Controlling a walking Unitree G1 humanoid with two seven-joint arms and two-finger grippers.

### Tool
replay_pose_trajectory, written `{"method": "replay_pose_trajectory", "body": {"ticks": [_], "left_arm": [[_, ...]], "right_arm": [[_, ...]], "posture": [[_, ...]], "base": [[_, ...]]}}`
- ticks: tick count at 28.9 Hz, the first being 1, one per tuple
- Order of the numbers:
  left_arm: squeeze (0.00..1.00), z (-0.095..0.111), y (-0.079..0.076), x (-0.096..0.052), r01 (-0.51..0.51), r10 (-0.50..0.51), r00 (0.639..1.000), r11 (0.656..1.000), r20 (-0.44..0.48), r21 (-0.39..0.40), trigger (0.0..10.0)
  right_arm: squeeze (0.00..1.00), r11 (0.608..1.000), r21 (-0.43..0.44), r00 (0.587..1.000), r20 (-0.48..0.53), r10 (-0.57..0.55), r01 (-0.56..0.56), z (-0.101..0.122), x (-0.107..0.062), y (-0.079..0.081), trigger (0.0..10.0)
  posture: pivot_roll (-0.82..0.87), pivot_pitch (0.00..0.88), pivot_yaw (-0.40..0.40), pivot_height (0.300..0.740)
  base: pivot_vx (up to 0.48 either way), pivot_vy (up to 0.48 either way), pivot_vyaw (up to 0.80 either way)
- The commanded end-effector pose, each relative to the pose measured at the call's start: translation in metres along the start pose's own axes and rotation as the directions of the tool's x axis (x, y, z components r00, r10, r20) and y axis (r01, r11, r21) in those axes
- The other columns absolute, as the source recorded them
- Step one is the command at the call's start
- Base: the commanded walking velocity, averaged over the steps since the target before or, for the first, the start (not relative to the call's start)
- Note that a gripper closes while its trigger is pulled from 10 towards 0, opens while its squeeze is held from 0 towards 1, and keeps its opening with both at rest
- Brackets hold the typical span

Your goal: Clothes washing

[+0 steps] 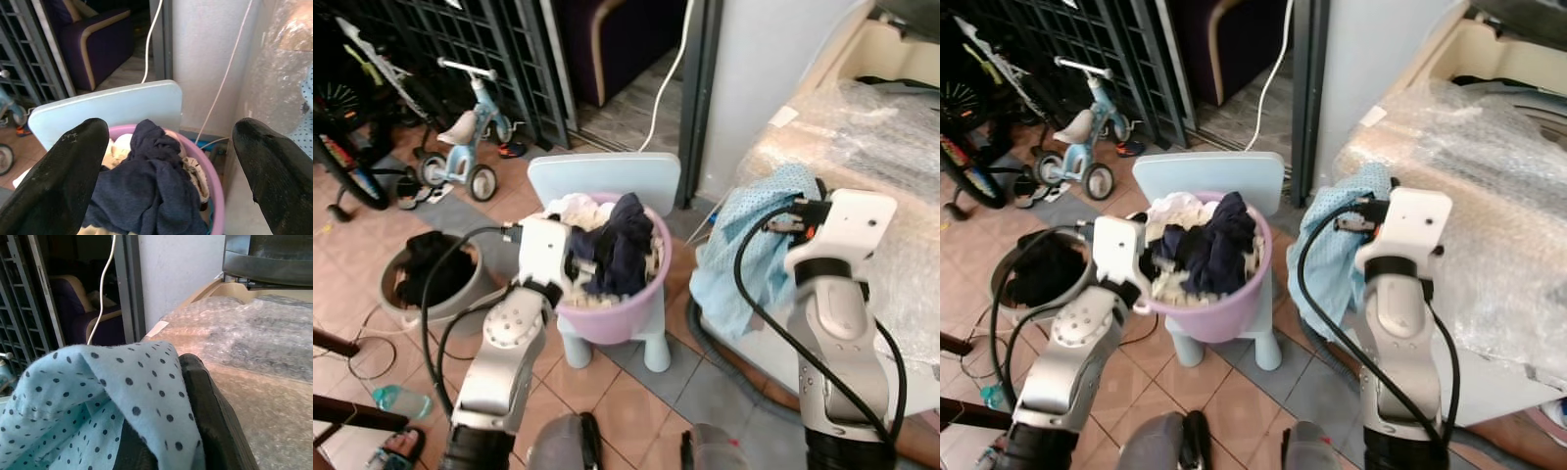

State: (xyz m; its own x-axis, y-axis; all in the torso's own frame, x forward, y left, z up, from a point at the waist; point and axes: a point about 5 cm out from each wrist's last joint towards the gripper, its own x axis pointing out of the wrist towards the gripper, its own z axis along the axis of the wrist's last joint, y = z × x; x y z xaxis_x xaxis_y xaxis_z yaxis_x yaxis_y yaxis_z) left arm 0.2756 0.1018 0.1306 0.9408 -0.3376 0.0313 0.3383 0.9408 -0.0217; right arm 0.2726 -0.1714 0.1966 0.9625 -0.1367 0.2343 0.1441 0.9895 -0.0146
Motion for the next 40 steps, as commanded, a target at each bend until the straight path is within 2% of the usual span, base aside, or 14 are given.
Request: {"method": "replay_pose_trajectory", "body": {"ticks": [1, 5, 12, 24, 29, 35, 40], "left_arm": [[0.0, 0.004, 0.004, -0.002, -0.005, 0.005, 1.0, 1.0, 0.011, -0.009, 10.0], [0.0, 0.005, 0.001, -0.007, 0.005, -0.004, 1.0, 1.0, 0.025, -0.021, 10.0], [0.0, 0.018, 0.001, -0.004, 0.029, -0.027, 0.997, 0.999, 0.067, -0.037, 10.0], [0.0, 0.022, -0.003, -0.003, 0.058, -0.055, 0.996, 0.997, 0.077, -0.044, 10.0], [0.0, 0.022, -0.002, -0.003, 0.047, -0.044, 0.996, 0.998, 0.076, -0.041, 10.0], [0.0, 0.021, 0.001, -0.003, -0.002, 0.004, 0.998, 0.999, 0.066, -0.035, 10.0], [0.0, 0.022, 0.001, -0.003, -0.022, 0.023, 0.997, 1.0, 0.076, -0.023, 10.0]], "right_arm": [[0.0, 1.0, 0.008, 1.0, 0.02, -0.002, 0.001, 0.006, 0.0, 0.001, 10.0], [0.0, 1.0, -0.012, 0.999, 0.038, -0.002, 0.003, 0.008, 0.0, 0.001, 10.0], [0.0, 0.999, -0.043, 0.994, 0.107, -0.006, 0.011, 0.021, 0.004, 0.002, 10.0], [0.0, 0.998, -0.067, 0.991, 0.131, -0.004, 0.012, 0.023, 0.008, 0.001, 10.0], [0.0, 0.997, -0.082, 0.988, 0.155, 0.009, 0.004, 0.027, 0.011, 0.002, 10.0], [0.0, 0.993, -0.113, 0.985, 0.164, 0.047, -0.029, 0.028, 0.013, 0.004, 10.0], [0.0, 0.993, -0.103, 0.984, 0.167, 0.069, -0.052, 0.028, 0.013, 0.007, 10.0]], "posture": [[-0.13, 0.177, 0.082, 0.74], [-0.13, 0.17, 0.077, 0.74], [-0.13, 0.153, 0.086, 0.74], [-0.12, 0.137, 0.094, 0.74], [-0.11, 0.137, 0.094, 0.74], [-0.11, 0.137, 0.09, 0.74], [-0.11, 0.136, 0.086, 0.74]], "base": [[0.0, 0.0, -0.8], [0.0, 0.0, -0.8], [0.0, 0.0, -0.8], [0.334, 0.0, -0.77], [0.287, 0.0, -0.42], [0.0, 0.0, 0.0], [0.0, 0.0, 0.0]]}}
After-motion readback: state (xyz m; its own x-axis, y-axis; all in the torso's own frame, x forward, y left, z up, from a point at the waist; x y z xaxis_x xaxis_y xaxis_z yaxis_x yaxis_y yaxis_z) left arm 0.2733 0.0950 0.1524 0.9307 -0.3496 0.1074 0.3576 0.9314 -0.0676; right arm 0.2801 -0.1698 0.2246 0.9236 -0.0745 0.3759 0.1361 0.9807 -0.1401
